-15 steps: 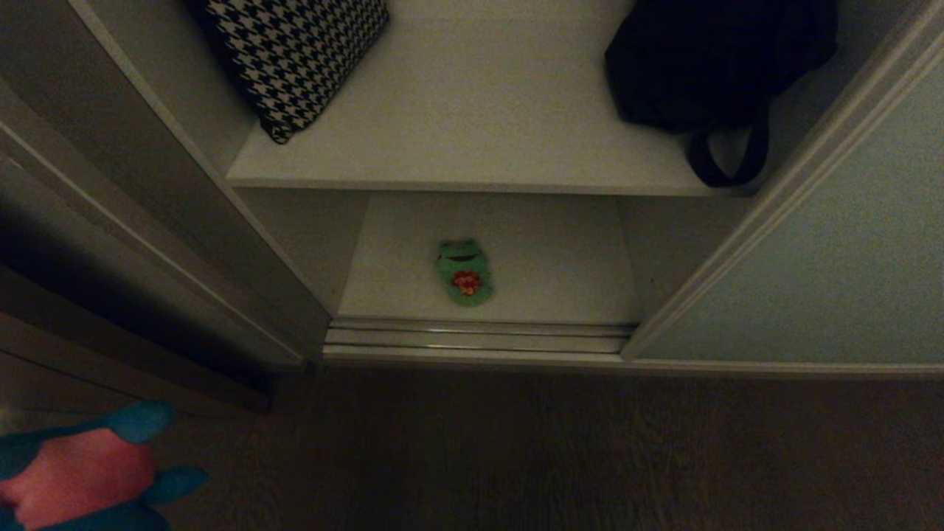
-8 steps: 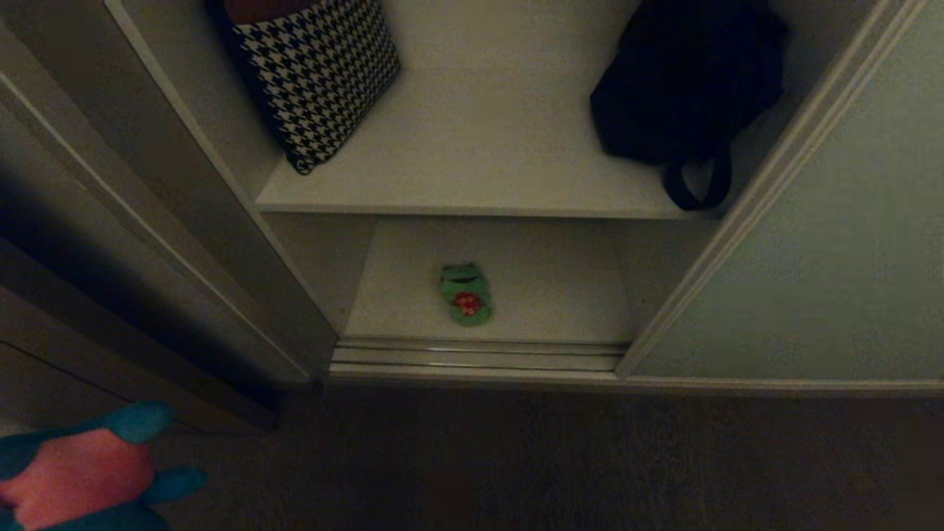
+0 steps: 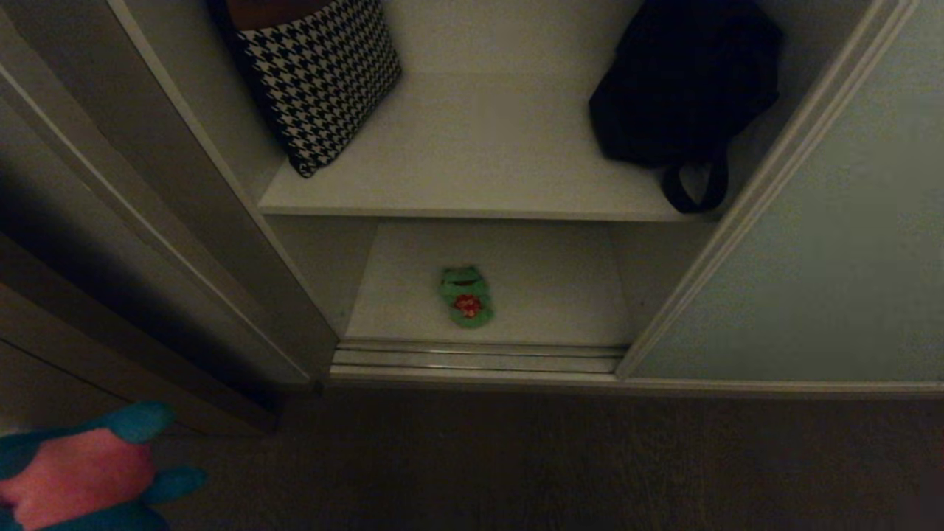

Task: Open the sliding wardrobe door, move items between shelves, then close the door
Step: Place the blue doll on the higher shelf

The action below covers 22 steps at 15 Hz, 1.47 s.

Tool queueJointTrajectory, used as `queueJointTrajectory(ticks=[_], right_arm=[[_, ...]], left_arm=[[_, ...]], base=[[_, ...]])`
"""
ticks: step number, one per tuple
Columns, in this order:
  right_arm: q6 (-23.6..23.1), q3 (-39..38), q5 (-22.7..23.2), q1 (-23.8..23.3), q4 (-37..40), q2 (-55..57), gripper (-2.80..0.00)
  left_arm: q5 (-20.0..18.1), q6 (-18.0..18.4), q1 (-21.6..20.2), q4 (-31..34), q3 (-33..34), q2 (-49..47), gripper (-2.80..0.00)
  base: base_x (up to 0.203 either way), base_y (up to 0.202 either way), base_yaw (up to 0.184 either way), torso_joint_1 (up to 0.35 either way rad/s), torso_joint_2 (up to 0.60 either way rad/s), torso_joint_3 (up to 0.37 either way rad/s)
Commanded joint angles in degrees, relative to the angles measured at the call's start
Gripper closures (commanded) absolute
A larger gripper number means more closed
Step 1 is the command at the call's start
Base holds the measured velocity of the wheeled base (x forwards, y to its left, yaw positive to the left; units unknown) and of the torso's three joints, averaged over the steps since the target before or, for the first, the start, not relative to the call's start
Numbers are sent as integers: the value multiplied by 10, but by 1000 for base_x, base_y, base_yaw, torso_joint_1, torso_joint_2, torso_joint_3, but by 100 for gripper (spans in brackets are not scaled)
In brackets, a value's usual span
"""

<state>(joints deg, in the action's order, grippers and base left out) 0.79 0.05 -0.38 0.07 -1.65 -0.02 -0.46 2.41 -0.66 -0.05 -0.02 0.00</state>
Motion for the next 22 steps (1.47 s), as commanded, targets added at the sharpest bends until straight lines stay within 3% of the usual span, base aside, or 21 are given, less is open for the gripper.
queueJointTrajectory(ticks=[1,10,13,16,18,22], right_arm=[[0,0,-1,0,0,-2,0],[0,0,0,0,0,-2,0],[0,0,0,0,0,-2,0],[0,0,0,0,0,-2,0],[0,0,0,0,0,-2,0],[0,0,-1,0,0,-2,0]], left_arm=[[0,0,0,0,0,-2,0],[1,0,0,2,-1,-2,0],[3,3,0,-25,-11,-2,0],[-7,2,0,-25,-125,-14,0],[-44,-1,0,-2,-227,-71,0],[-125,-26,4,-19,-380,-325,0]], base=[[0,0,0,0,0,0],[182,0,0,3,2,6],[32,0,0,6,1,-1],[0,0,0,0,0,0],[0,0,0,0,0,0],[0,0,0,0,0,0]])
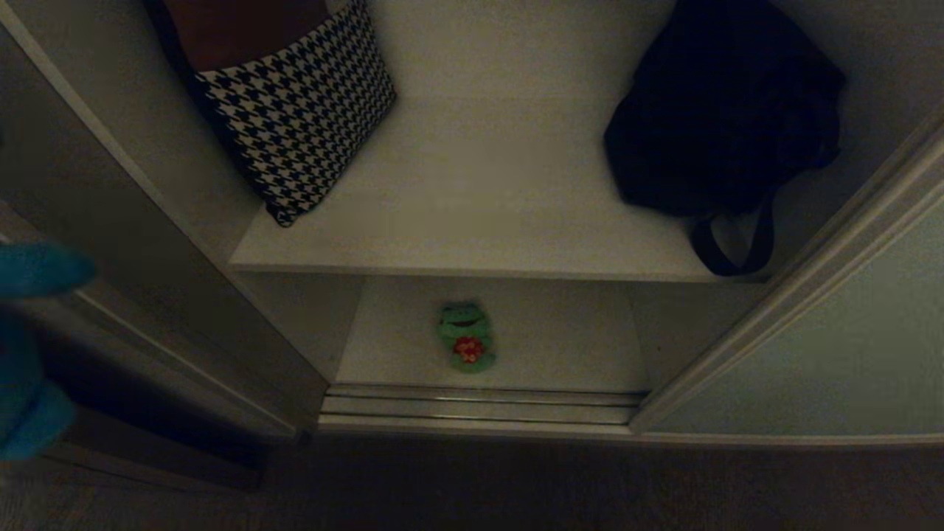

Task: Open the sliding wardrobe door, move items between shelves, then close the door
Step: Place the blue doll on the higher shelf

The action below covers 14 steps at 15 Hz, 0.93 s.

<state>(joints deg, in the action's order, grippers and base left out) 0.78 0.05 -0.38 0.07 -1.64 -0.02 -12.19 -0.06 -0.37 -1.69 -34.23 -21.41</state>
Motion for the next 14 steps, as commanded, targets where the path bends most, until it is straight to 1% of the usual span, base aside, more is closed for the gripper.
queueJointTrajectory(ticks=[1,4,6,8,10,12,14], right_arm=[[0,0,0,0,0,-2,0],[0,0,0,0,0,-2,0],[0,0,0,0,0,-2,0],[0,0,-1,0,0,-2,0],[0,0,0,0,0,-2,0],[0,0,0,0,0,-2,0],[0,0,0,0,0,-2,0]], left_arm=[[-27,-8,4,-13,-79,-176,0],[-65,-22,30,-33,-223,-382,0],[-76,-30,51,-38,-310,-505,0],[-80,-38,72,-42,-380,-612,0],[-82,-50,96,-44,-438,-698,0],[-80,-67,115,-44,-490,-760,0],[-60,-75,128,-45,-538,-815,0]], base=[[0,0,0,0,0,0],[0,0,0,0,0,0],[0,0,0,0,0,0],[0,0,0,0,0,0],[0,0,0,0,0,0],[0,0,0,0,0,0],[0,0,0,0,0,0]])
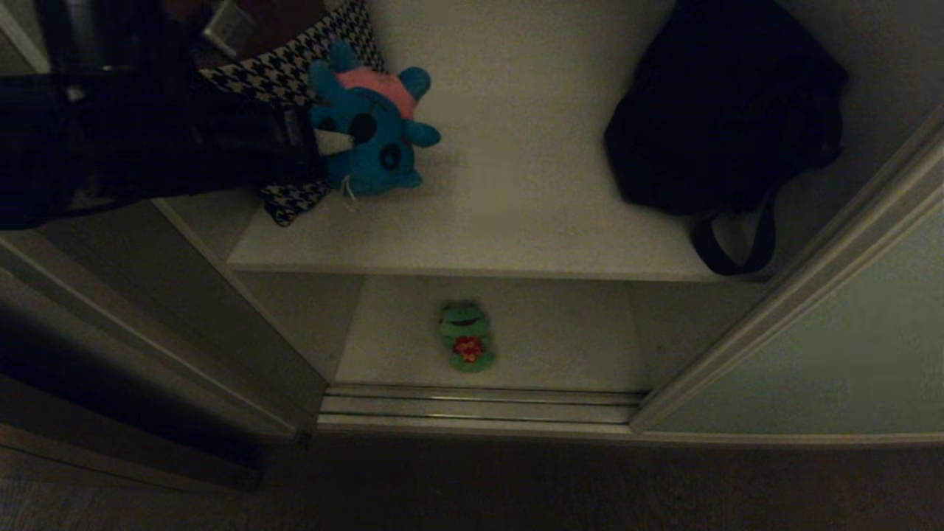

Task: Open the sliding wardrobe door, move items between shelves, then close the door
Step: Place the blue doll on the higher shelf

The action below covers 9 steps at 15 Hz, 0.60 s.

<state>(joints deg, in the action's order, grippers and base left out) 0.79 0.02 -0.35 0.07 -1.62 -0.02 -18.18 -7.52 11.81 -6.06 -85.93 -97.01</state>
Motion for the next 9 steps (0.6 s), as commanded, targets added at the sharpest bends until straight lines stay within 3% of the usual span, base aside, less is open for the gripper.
queueJointTrajectory(ticks=[1,3,9], right_arm=[[0,1,0,0,0,-2,0],[0,0,-1,0,0,-2,0],[0,0,-1,0,0,-2,0]], left_arm=[[21,-2,14,-1,-44,-84,0],[60,-3,23,0,-62,-109,0],[68,-3,32,62,-108,-129,0]], base=[[0,0,0,0,0,0],[0,0,0,0,0,0],[0,0,0,0,0,0]])
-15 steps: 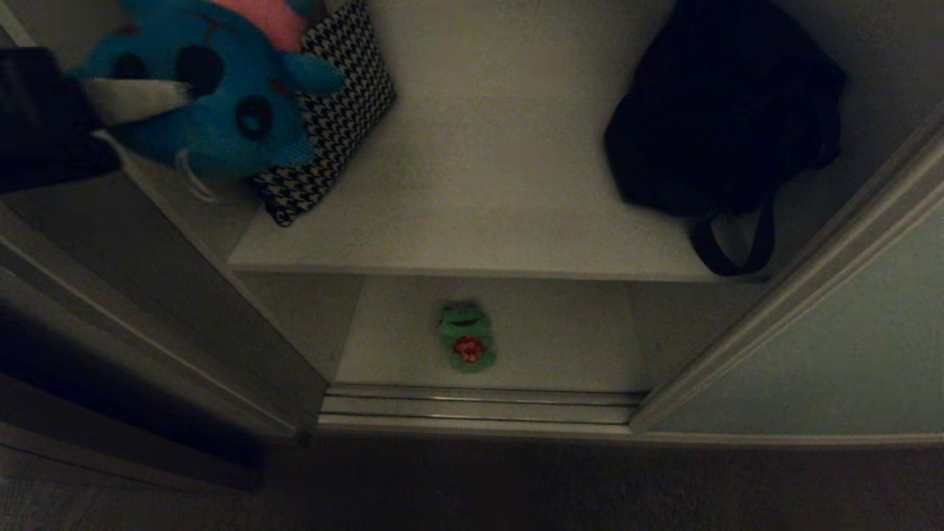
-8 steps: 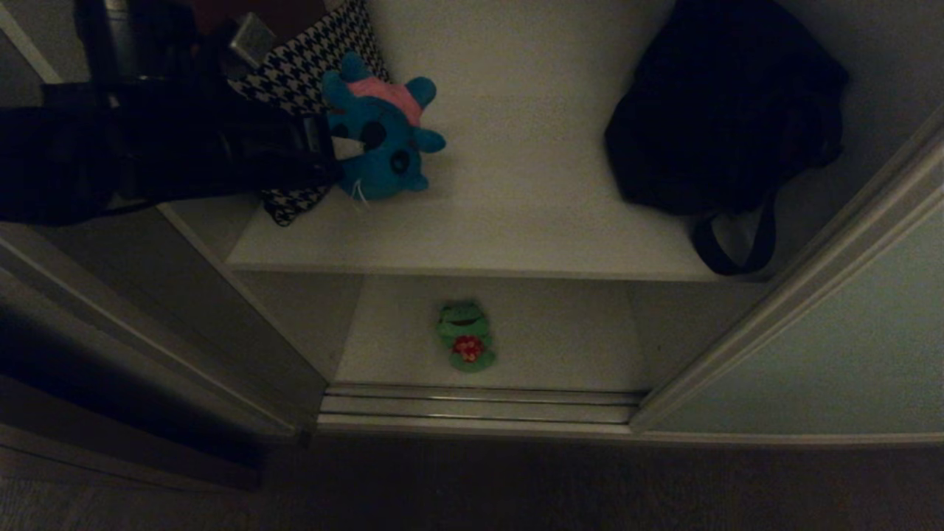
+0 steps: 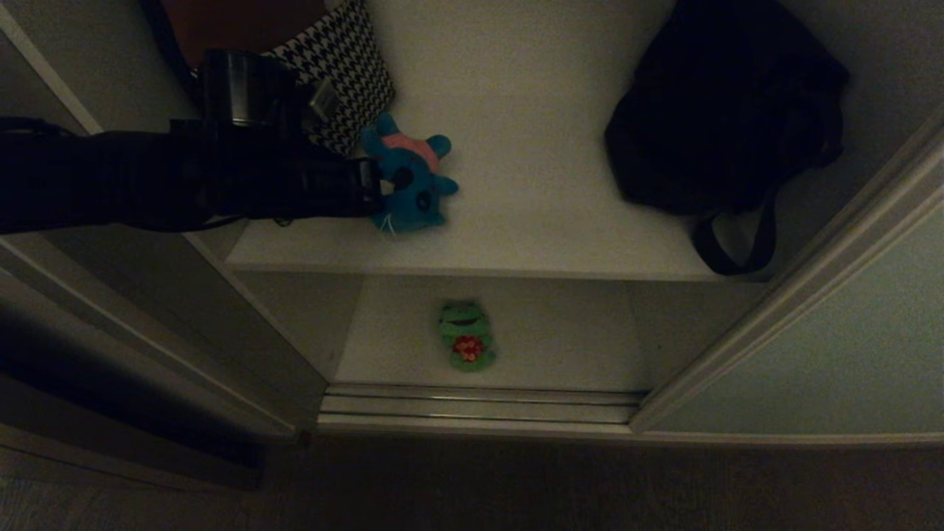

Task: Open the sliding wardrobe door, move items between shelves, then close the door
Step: Place the blue doll on the higher shelf

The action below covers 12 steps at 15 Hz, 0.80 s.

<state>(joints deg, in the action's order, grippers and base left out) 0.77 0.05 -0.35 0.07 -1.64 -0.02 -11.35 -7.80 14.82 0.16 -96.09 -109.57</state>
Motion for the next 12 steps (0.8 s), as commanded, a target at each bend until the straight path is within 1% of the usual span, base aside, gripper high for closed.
queueJointTrajectory(ticks=[1,3,4,9,11,12], right_arm=[[0,0,0,0,0,-2,0],[0,0,0,0,0,-2,0],[0,0,0,0,0,-2,0],[0,0,0,0,0,-2,0],[0,0,0,0,0,-2,0],[0,0,0,0,0,-2,0]], left_arm=[[3,0,3,0,-10,-5,0],[19,5,4,-5,-21,-17,0],[27,5,4,-5,-34,-24,-280],[35,2,3,-6,-83,-57,-280],[46,5,3,-8,-85,-32,-280],[53,16,2,-9,-86,-14,-280]], base=[[0,0,0,0,0,0],[0,0,0,0,0,0],[0,0,0,0,0,0],[0,0,0,0,0,0],[0,0,0,0,0,0],[0,0,0,0,0,0]])
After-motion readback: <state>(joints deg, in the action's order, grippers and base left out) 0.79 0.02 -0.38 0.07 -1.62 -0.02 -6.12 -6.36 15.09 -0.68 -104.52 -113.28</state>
